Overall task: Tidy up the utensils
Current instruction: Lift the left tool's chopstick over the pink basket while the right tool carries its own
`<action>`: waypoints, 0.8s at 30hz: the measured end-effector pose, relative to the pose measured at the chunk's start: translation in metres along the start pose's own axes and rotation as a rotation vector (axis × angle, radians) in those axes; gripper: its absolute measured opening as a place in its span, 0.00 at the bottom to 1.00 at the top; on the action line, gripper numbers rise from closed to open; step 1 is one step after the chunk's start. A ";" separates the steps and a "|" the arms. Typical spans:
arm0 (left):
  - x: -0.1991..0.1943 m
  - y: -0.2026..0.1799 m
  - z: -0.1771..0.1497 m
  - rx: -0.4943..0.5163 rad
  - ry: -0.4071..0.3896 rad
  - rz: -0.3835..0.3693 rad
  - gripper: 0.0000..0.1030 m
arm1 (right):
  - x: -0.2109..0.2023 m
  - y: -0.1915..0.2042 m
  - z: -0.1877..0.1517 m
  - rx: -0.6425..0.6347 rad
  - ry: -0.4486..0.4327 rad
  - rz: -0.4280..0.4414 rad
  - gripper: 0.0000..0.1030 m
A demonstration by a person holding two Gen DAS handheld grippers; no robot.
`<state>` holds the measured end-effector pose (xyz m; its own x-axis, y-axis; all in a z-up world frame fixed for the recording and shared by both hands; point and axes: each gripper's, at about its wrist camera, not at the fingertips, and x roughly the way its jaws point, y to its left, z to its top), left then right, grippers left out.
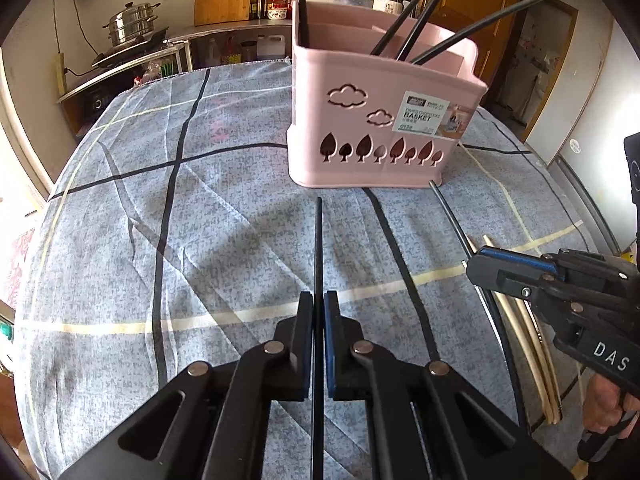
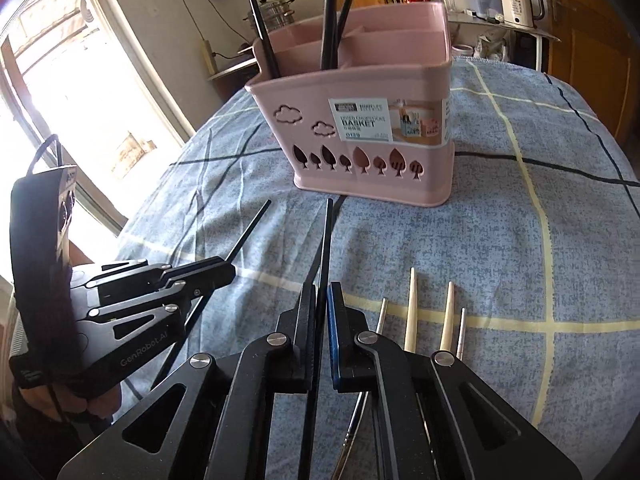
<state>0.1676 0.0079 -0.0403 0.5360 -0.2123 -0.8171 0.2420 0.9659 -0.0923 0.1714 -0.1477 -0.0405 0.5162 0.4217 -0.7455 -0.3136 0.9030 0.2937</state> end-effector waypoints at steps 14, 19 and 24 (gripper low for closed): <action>-0.093 -0.004 0.032 0.014 -0.222 -0.049 0.05 | -0.085 0.021 0.037 -0.059 -0.244 0.048 0.05; -0.115 -0.008 0.036 0.020 -0.282 -0.051 0.05 | -0.098 0.024 0.040 -0.077 -0.294 0.038 0.05; -0.118 -0.009 0.030 0.023 -0.293 -0.062 0.05 | -0.100 0.023 0.033 -0.088 -0.296 0.033 0.05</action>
<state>0.1268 0.0195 0.0742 0.7292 -0.3078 -0.6112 0.2982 0.9468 -0.1211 0.1393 -0.1664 0.0606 0.7100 0.4682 -0.5261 -0.3953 0.8832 0.2525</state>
